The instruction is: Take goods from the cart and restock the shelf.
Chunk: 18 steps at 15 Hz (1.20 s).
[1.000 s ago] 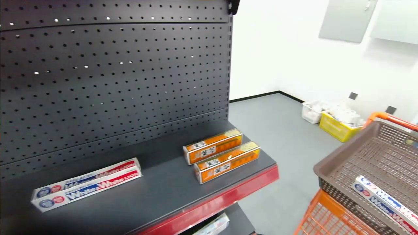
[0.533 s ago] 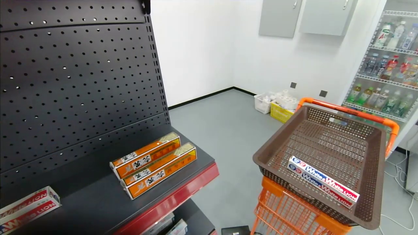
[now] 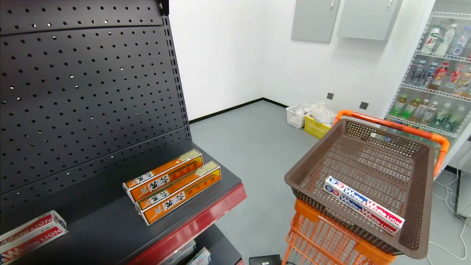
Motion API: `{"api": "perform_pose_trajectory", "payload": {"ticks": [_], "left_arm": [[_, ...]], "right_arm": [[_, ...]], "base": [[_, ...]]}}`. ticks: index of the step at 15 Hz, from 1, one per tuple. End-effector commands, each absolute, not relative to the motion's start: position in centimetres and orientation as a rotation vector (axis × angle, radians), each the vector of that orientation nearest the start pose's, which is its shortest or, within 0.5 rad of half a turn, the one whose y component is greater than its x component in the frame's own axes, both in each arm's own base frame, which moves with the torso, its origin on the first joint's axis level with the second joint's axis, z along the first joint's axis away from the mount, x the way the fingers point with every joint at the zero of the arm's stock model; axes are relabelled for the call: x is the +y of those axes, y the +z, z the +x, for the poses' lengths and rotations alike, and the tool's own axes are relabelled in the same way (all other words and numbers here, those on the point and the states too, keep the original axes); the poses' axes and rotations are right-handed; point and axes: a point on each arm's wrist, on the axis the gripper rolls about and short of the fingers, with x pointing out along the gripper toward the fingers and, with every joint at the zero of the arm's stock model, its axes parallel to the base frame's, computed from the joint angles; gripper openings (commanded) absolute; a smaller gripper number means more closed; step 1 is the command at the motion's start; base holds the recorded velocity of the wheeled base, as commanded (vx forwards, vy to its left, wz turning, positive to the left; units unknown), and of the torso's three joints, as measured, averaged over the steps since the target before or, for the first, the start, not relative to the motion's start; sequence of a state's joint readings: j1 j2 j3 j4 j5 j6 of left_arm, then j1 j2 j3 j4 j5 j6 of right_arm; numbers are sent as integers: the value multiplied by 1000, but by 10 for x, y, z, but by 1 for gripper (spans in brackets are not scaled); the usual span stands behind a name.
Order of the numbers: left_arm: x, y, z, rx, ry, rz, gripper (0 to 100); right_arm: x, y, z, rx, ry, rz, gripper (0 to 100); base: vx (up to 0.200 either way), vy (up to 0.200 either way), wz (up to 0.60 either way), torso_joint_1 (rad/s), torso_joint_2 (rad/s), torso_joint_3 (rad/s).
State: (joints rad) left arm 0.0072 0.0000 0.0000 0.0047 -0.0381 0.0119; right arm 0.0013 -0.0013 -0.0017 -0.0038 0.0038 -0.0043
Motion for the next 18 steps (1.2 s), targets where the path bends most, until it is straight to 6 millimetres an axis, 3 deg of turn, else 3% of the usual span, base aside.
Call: {"api": "perform_pose_trajectory", "payload": {"ticks": [1,6,7,8,9,12,18], "left_arm": [[-1,75,-23,4,-29,12,100],[-1,75,-23,4,-31,12,100],[-1,75,-23,4,-31,14,100],[-1,75,-23,4,-29,12,100],[-1,75,-23,4,-31,14,100],[-1,75,-23,4,-29,12,100],[-1,75,-23,4,-29,12,100]], "right_arm": [[0,76,-23,-6,6,-5,100],[0,76,-23,-5,-5,-6,100],[-1,117,-26,-25,-32,-1,100],[-1,134,-16,101,-61,0,100],[-1,148,-14,100,-92,-1,100],[-6,189,40,245,-213,2,100],[8,197,118,419,83,-87,100]], "base": [[0,0,0,0,0,0],[0,0,0,0,0,0],[0,0,0,0,0,0],[0,0,0,0,0,0],[0,0,0,0,0,0],[0,0,0,0,0,0],[0,0,0,0,0,0]]}}
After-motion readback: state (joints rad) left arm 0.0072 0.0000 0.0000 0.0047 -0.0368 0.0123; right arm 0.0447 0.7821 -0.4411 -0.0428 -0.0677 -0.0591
